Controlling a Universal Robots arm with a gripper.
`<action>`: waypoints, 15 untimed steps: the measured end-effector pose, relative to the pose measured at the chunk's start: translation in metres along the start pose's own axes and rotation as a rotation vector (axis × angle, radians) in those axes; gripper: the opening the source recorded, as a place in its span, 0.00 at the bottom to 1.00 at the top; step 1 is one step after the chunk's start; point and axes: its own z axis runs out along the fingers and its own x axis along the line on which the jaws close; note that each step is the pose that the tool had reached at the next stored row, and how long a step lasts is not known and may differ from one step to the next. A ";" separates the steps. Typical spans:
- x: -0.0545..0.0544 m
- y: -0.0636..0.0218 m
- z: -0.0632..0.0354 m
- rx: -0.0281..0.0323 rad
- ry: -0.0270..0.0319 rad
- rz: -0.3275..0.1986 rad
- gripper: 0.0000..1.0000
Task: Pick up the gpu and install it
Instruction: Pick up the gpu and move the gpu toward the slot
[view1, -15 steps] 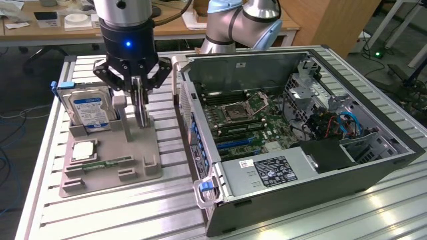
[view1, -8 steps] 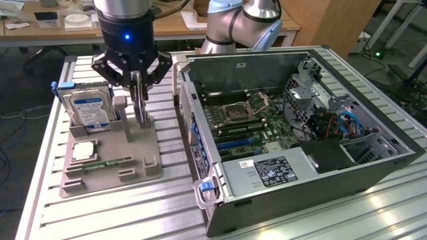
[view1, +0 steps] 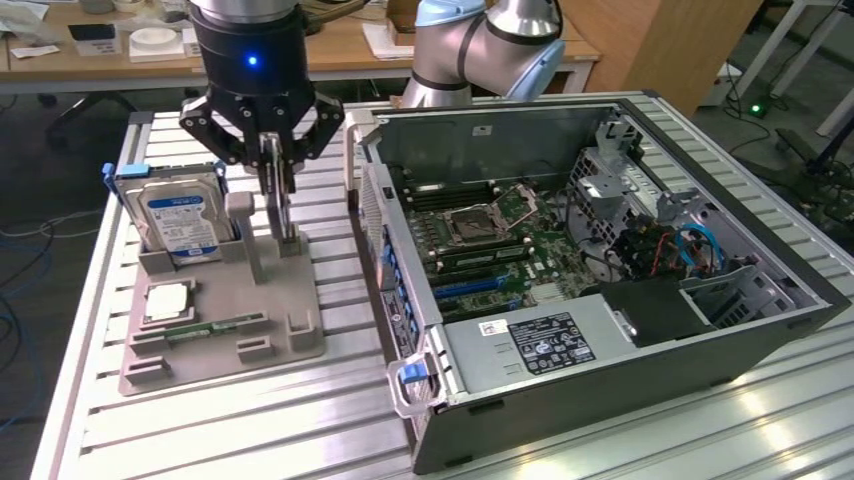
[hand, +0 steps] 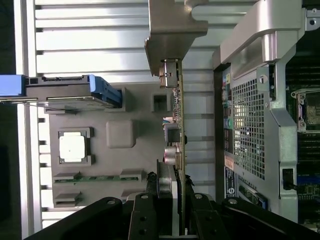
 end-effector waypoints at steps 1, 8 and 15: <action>0.000 0.0000 -0.0002 0.0002 0.0005 -0.005 0.28; 0.000 0.0001 -0.0010 -0.0001 0.0012 -0.015 0.28; 0.000 0.0004 -0.0066 -0.0036 0.0015 -0.015 0.28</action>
